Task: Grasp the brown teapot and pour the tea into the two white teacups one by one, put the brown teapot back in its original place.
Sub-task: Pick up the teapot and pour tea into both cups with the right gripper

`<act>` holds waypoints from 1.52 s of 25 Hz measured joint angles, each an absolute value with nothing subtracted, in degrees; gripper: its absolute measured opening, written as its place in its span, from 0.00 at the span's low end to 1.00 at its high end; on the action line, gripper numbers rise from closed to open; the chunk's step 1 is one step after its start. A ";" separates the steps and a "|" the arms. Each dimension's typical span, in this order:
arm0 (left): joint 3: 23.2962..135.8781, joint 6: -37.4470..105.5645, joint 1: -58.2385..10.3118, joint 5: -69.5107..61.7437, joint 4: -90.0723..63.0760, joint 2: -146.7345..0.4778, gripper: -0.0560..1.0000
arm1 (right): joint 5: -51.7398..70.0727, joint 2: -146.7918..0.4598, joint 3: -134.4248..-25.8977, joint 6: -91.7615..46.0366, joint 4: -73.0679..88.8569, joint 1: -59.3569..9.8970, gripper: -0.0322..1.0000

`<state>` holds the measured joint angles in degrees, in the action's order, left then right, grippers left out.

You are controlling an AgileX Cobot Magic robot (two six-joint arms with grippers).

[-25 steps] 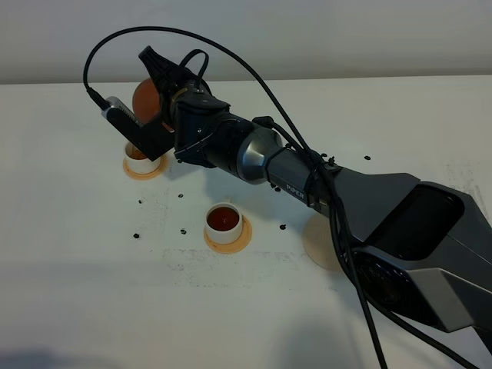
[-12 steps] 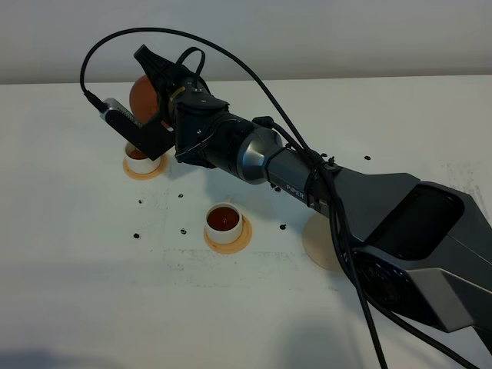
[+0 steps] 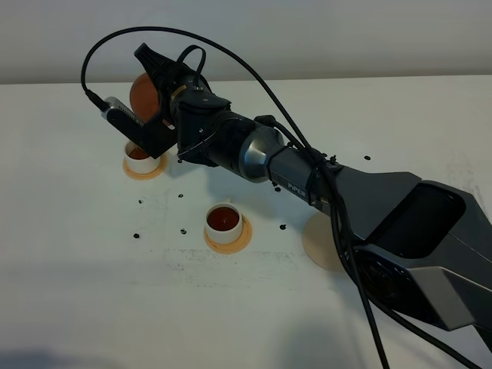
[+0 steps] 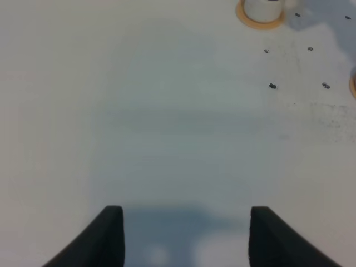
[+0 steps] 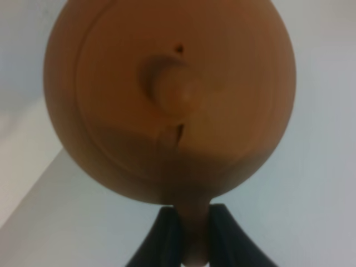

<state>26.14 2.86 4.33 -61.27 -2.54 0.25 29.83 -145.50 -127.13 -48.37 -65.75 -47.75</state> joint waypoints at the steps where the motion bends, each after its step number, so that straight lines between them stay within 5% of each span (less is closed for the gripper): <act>1: 26.14 2.86 4.33 -61.27 -2.54 0.25 0.51 | 29.82 -145.50 -127.13 -48.37 -65.80 -47.74 0.15; 38: 26.14 2.86 4.33 -61.27 -2.54 0.25 0.51 | 29.61 -146.43 -127.13 -48.38 -68.82 -47.74 0.15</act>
<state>26.14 2.86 4.33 -61.27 -2.54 0.25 29.61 -146.43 -127.13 -48.38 -68.82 -47.74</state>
